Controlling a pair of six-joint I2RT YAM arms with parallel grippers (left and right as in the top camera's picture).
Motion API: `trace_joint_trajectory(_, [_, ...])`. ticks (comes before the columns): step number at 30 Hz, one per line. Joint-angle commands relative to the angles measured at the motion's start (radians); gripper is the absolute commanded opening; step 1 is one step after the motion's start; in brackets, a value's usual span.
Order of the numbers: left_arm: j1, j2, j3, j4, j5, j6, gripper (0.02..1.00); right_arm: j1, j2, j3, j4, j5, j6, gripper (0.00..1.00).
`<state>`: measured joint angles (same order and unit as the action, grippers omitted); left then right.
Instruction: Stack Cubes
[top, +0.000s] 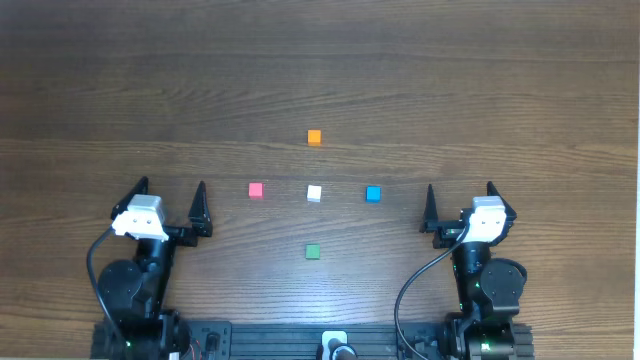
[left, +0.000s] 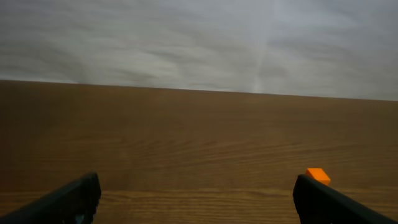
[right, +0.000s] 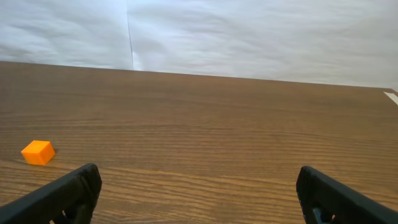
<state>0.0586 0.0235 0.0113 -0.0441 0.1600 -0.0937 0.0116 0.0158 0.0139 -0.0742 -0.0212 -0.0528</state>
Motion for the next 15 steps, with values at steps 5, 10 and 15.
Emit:
trace_joint_trajectory(5, [-0.055,0.353,0.195,-0.01,0.178,-0.032,0.998,-0.005,-0.01,-0.009,0.003,-0.008,-0.001,0.993])
trace_joint_trajectory(10, [-0.151,0.663,0.463,-0.173,0.185,-0.076,0.998,-0.005,-0.01,-0.009,0.003,-0.008,-0.001,0.991])
trace_joint_trajectory(15, [-0.251,0.953,0.736,-0.404,0.163,-0.109,0.996,-0.005,-0.01,-0.009,0.003,-0.008,-0.001,0.993])
